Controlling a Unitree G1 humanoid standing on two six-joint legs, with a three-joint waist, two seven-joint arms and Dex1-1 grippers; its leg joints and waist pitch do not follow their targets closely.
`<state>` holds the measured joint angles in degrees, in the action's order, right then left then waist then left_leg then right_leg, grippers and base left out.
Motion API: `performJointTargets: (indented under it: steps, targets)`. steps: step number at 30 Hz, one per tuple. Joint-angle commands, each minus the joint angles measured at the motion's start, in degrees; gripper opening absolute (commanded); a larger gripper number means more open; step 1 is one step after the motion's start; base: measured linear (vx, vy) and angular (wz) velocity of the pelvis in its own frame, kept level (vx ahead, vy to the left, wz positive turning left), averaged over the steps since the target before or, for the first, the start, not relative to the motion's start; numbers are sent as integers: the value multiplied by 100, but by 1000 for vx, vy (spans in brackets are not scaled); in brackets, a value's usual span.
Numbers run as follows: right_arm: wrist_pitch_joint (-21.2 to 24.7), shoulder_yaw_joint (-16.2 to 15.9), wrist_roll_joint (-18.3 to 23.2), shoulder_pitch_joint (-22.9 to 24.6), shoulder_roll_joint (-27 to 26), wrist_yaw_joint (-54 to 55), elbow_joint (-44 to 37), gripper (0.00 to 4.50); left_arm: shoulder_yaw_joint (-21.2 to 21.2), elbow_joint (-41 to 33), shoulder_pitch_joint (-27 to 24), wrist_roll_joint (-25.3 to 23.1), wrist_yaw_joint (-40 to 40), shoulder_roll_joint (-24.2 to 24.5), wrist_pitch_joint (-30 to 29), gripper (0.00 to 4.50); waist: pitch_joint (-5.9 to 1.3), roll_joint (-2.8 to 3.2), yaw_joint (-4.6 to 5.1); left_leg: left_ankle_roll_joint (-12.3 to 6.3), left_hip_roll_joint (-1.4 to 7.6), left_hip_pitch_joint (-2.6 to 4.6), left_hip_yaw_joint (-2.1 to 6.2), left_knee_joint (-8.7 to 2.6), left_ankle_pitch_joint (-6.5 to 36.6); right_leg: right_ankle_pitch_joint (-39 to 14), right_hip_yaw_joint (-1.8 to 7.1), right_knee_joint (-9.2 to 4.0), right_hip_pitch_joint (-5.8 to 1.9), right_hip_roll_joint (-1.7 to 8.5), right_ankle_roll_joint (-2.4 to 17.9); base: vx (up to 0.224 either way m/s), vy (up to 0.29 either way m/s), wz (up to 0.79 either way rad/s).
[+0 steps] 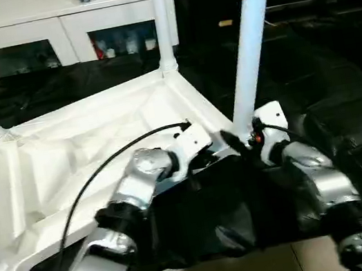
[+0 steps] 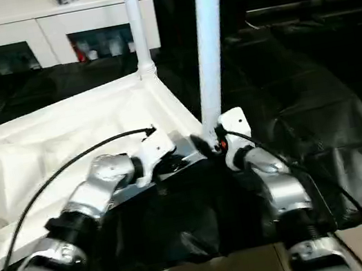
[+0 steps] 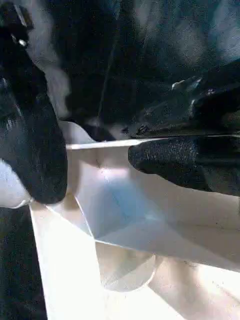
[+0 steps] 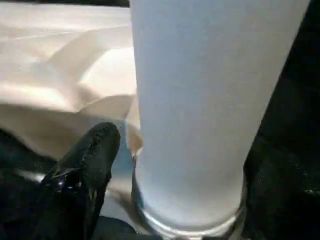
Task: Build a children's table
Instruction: Rotate leg to tighten
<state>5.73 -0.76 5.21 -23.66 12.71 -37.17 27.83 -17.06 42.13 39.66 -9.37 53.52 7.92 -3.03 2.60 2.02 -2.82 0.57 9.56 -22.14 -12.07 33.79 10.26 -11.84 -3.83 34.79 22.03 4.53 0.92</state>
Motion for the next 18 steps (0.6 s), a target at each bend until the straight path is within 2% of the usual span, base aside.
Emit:
performJointTargets:
  steps: [1, 3, 7, 10, 14, 18]
  targets:
    - [-169, -611, 159, 108, 55, -1023, -308, 380, -184, -316, -60, 220, 522, 17, 357, 0, -341, -75, -35, -487, 429, 100, 239, -370, 1053, -562, 302, -432, -244, 516, 1333, 0, 0, 0]
    - [-152, -685, 201, 146, 189, -1352, -390, 380, -184, -362, -86, 267, 716, 123, 380, 0, -335, -69, -42, -528, 437, 110, 226, -370, 1041, -538, 296, -430, -219, 497, 1376, 0, 0, 0]
    - [100, -972, 436, 278, 637, -2501, -756, 380, -124, -477, -147, 453, 1282, 387, 421, 0, -321, -72, -97, -439, 467, 134, 226, -390, 1221, -885, 285, -435, -215, 487, 1382, 0, 0, 0]
    - [251, -1122, 512, 337, 804, -2903, -933, 380, -141, -463, -158, 440, 1415, 488, 495, 0, -317, -69, -120, -417, 475, 135, 224, -398, 1253, -869, 296, -432, -199, 491, 1383, 0, 0, 0]
    - [383, -1285, 554, 373, 931, -3244, -1064, 346, -215, -505, -202, 450, 1626, 631, 558, 0, -317, -83, -160, -339, 469, 142, 226, -399, 1270, -1019, 302, -441, -192, 513, 1360, 0, 0, 0]
    - [661, -1440, 633, 427, 1006, -3550, -1231, 307, -268, -564, -236, 468, 1865, 722, 577, 0, -316, -82, -186, -360, 471, 135, 224, -401, 1168, -952, 304, -433, -197, 505, 1328, 0, 0, 0]
